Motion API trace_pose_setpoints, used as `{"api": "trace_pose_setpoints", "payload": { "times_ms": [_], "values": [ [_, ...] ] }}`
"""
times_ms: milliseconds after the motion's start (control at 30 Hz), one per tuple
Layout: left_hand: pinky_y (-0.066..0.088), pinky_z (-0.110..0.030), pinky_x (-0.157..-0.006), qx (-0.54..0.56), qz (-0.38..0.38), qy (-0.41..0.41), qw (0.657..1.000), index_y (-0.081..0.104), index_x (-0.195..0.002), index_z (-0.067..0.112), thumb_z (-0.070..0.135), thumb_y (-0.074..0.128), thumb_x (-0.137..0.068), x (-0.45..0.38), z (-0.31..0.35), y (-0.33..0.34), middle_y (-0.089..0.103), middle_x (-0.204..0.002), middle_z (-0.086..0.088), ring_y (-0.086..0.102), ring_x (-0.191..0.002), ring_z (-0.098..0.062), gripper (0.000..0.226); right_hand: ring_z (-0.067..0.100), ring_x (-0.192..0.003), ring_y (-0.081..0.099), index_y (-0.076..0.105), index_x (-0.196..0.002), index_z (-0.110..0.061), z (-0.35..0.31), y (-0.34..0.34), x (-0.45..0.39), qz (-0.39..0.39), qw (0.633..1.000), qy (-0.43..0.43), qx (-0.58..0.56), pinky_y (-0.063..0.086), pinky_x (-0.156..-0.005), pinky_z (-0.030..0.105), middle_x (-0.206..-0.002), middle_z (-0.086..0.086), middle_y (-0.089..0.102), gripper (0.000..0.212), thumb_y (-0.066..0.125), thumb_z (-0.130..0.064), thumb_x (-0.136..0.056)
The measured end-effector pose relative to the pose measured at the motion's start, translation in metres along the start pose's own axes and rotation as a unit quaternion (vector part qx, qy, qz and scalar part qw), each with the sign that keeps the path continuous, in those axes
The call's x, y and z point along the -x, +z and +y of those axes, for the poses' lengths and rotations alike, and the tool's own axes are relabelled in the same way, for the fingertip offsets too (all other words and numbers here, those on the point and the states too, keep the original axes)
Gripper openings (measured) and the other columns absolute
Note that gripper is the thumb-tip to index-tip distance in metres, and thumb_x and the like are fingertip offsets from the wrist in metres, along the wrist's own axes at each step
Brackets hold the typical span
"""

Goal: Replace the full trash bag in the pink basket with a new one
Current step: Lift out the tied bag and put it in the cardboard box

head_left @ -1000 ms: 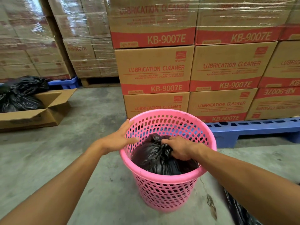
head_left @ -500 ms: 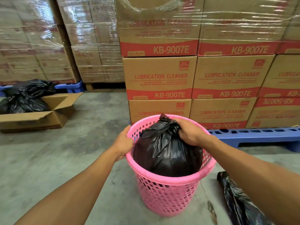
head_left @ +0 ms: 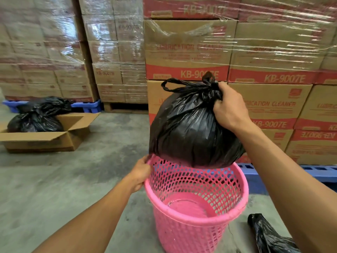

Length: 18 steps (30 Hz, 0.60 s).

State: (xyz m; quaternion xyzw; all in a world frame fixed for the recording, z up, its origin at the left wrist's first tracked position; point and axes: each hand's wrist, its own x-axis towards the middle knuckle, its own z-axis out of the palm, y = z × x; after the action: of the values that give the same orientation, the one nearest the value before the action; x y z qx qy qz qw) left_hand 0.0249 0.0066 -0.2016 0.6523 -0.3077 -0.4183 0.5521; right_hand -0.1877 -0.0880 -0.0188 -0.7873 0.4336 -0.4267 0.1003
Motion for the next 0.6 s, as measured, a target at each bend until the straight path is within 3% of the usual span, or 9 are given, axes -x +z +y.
{"api": "trace_pose_setpoints", "payload": {
  "times_ms": [67, 100, 200, 267, 333, 433, 600],
  "values": [
    [0.06, -0.048, -0.073, -0.042, -0.016, -0.005, 0.999, 0.054, -0.11, 0.03, -0.019, 0.038, -0.085, 0.001, 0.003, -0.004, 0.071, -0.091, -0.004, 0.07, -0.076, -0.035, 0.057, 0.038, -0.105, 0.057, 0.051, -0.111, -0.021, -0.012, 0.002, -0.005, 0.026, 1.0, -0.001, -0.002, 0.049, -0.088, 0.054, -0.112, 0.01, 0.063, 0.029, 0.043, -0.008, -0.088],
    [0.059, -0.048, -0.075, -0.062, -0.02, -0.002, 0.998, 0.054, -0.112, 0.029, -0.015, 0.04, -0.086, 0.0, 0.006, -0.006, 0.07, -0.092, -0.003, 0.07, -0.082, -0.037, 0.053, 0.038, -0.105, 0.056, 0.051, -0.111, -0.021, -0.016, 0.006, -0.009, 0.034, 0.999, -0.002, -0.003, 0.048, -0.088, 0.055, -0.112, 0.011, 0.062, 0.028, 0.043, -0.007, -0.088],
    [0.052, -0.031, -0.073, -0.118, 0.017, 0.011, 0.993, 0.052, -0.13, 0.016, 0.001, 0.048, -0.093, -0.011, 0.02, -0.02, 0.068, -0.112, -0.006, 0.064, -0.088, -0.02, 0.04, 0.038, -0.11, 0.054, 0.05, -0.115, -0.019, -0.03, 0.026, -0.025, 0.034, 0.999, -0.013, 0.0, 0.046, -0.09, 0.057, -0.112, 0.012, 0.061, 0.03, 0.043, -0.007, -0.088],
    [0.047, -0.029, -0.088, -0.181, 0.086, 0.012, 0.98, 0.048, -0.14, 0.014, 0.017, 0.053, -0.094, -0.028, 0.031, -0.041, 0.06, -0.132, -0.012, 0.06, -0.105, -0.022, 0.046, 0.038, -0.112, 0.053, 0.049, -0.116, -0.018, -0.039, 0.042, -0.041, 0.016, 1.0, -0.02, -0.001, 0.047, -0.09, 0.057, -0.113, 0.012, 0.061, 0.031, 0.043, -0.008, -0.088],
    [0.041, -0.04, -0.106, -0.326, 0.151, -0.006, 0.933, 0.045, -0.143, 0.023, 0.042, 0.053, -0.089, -0.035, 0.05, -0.073, 0.058, -0.138, -0.012, 0.055, -0.123, -0.028, 0.057, 0.038, -0.111, 0.054, 0.048, -0.114, -0.019, -0.053, 0.058, -0.059, -0.018, 1.0, -0.02, 0.002, 0.047, -0.089, 0.056, -0.113, 0.013, 0.06, 0.028, 0.043, -0.009, -0.088],
    [0.022, -0.052, -0.116, -0.517, 0.18, -0.016, 0.837, 0.038, -0.146, 0.032, 0.061, 0.043, -0.085, -0.025, 0.101, -0.127, 0.048, -0.149, -0.006, 0.038, -0.14, -0.028, 0.067, 0.038, -0.109, 0.054, 0.048, -0.11, -0.02, -0.085, 0.074, -0.09, -0.075, 0.997, -0.005, -0.001, 0.047, -0.088, 0.055, -0.11, 0.012, 0.06, 0.024, 0.043, -0.009, -0.088],
    [0.018, -0.057, -0.116, -0.573, 0.211, -0.045, 0.791, 0.039, -0.145, 0.03, 0.065, 0.037, -0.085, 0.006, 0.226, -0.211, 0.046, -0.15, -0.003, 0.037, -0.14, -0.028, 0.069, 0.039, -0.112, 0.052, 0.049, -0.118, -0.022, -0.164, 0.077, -0.151, -0.18, 0.983, 0.019, -0.012, 0.046, -0.09, 0.056, -0.114, 0.013, 0.059, 0.033, 0.044, -0.011, -0.088]
  ]
}}
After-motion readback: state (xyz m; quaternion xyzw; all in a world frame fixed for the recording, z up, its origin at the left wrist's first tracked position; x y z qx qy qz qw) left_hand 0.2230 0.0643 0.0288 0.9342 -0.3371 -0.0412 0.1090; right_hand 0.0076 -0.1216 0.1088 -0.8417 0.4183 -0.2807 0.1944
